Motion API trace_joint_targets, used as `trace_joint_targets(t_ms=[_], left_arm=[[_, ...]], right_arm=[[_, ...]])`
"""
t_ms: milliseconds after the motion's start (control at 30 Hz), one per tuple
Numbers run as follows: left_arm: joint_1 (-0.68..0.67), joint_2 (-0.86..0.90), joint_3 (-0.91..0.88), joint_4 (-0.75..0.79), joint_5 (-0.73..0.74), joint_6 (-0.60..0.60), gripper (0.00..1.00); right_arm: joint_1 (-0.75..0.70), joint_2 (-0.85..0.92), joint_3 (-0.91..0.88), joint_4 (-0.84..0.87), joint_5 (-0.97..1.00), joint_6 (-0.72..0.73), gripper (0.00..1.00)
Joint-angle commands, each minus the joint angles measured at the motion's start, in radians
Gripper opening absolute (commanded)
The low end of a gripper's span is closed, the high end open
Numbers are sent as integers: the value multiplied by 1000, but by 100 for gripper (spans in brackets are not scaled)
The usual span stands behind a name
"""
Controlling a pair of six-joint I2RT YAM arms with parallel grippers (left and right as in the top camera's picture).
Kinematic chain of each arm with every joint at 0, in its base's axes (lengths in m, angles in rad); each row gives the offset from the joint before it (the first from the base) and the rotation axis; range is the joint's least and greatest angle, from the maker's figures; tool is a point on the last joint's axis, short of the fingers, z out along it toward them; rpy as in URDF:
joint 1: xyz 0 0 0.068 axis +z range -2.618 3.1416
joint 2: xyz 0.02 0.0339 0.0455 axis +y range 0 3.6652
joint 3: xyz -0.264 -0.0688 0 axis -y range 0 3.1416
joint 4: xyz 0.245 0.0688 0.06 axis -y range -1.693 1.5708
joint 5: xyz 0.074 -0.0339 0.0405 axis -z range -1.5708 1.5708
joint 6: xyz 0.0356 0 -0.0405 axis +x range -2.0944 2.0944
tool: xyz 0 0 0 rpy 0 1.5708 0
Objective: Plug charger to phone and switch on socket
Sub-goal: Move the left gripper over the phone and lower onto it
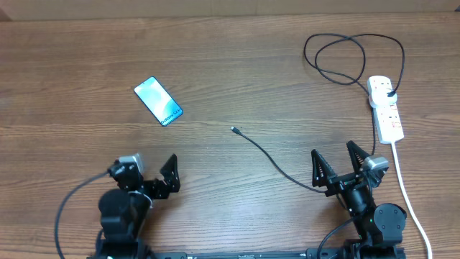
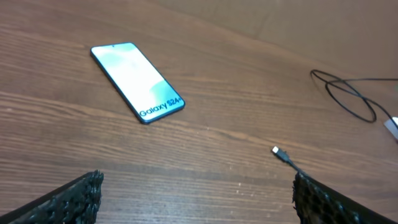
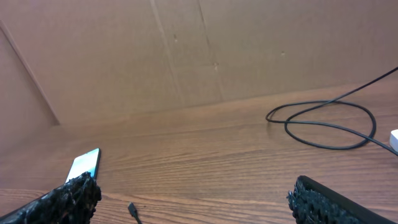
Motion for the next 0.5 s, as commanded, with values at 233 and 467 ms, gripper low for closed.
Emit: trace_joint_targets(t_ms=[233,467], left_arm=[[-2,411,552,-328,-231,-16,100],[-2,757,866,-598,-129,-16,100]], right_arm=[[5,-10,-10,6,11,3,100],[5,-10,-10,6,11,3,100]])
